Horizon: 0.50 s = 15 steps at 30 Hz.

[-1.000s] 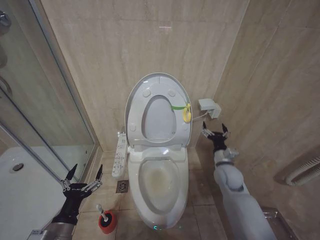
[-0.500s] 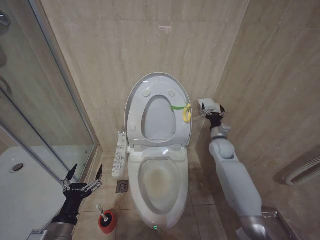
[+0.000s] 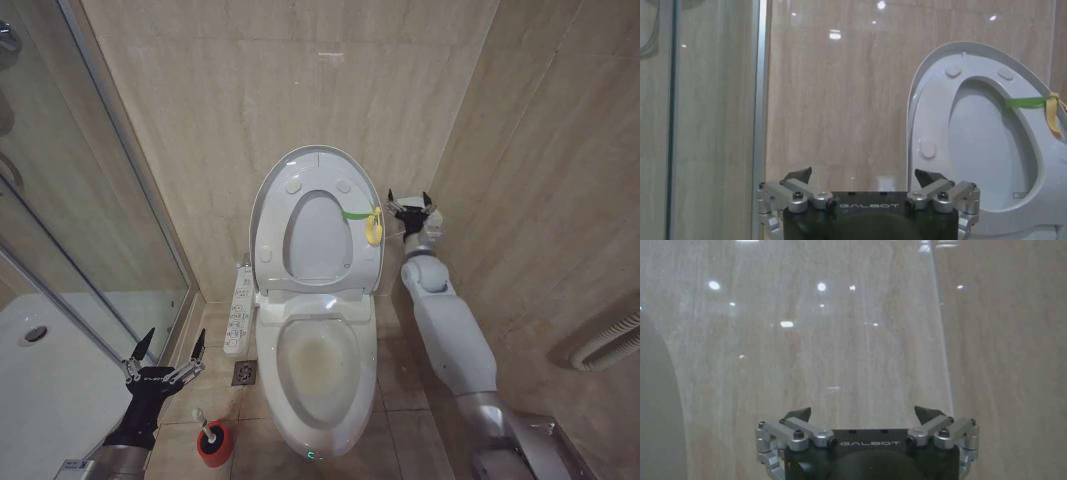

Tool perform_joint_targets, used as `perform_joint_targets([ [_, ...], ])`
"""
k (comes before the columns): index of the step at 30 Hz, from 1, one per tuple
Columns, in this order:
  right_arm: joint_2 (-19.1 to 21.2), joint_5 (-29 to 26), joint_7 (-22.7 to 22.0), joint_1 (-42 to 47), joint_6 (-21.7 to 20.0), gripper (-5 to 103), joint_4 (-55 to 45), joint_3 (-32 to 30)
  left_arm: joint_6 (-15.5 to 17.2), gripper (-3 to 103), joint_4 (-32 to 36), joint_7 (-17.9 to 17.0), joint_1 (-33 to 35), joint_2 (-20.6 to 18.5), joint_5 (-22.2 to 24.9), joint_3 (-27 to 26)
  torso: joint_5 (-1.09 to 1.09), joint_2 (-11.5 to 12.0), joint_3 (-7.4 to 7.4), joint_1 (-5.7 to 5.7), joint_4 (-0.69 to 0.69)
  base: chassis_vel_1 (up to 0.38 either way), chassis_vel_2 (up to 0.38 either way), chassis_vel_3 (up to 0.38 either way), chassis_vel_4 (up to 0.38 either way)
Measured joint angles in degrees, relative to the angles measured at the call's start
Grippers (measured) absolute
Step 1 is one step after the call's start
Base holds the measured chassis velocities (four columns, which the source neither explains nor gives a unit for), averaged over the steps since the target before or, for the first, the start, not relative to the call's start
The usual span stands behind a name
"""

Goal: Open the toilet lid, clean the toilet bowl with a toilet brush, close the toilet lid, and flush.

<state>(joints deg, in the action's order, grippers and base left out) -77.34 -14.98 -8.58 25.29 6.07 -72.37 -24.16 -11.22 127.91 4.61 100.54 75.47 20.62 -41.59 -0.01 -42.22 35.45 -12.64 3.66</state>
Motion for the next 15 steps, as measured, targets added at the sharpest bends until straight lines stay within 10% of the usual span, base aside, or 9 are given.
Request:
perform_joint_targets([
  [15,0.05,-0.21,-0.41,-3.39,-0.31,100,1.46,5.16,0.0,100,0.0,0.0,0.0,0.0,0.0,0.0,0.0,0.0,0.0,0.0,0.0,0.0,0.0,0.0,0.0],
])
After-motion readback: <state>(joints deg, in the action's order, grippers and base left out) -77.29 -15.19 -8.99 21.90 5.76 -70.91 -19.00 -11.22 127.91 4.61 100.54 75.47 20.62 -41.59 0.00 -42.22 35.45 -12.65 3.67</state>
